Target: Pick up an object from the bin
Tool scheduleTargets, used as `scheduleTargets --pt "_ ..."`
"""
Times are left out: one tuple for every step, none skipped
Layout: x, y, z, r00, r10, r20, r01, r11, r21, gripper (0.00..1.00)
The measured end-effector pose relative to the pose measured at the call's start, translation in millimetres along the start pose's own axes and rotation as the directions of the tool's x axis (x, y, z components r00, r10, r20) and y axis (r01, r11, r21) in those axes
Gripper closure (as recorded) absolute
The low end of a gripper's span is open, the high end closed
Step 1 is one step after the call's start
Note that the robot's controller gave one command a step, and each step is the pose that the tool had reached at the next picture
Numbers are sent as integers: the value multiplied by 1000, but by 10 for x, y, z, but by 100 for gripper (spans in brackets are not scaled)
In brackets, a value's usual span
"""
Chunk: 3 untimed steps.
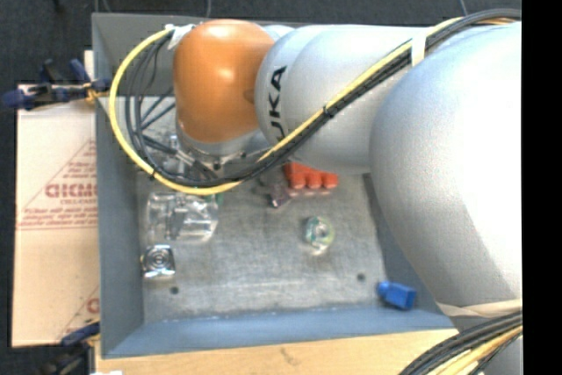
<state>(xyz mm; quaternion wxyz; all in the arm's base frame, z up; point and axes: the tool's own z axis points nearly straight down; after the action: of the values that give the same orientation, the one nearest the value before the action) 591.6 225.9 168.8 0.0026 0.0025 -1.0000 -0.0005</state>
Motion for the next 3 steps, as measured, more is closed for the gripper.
scheduleTargets --pt "-47 -439 752 940 -341 21 341 940 3 0" --pt "-91 -402 780 946 -324 18 324 946 1 0" --pt "533 57 779 850 -527 12 527 850 6 0"
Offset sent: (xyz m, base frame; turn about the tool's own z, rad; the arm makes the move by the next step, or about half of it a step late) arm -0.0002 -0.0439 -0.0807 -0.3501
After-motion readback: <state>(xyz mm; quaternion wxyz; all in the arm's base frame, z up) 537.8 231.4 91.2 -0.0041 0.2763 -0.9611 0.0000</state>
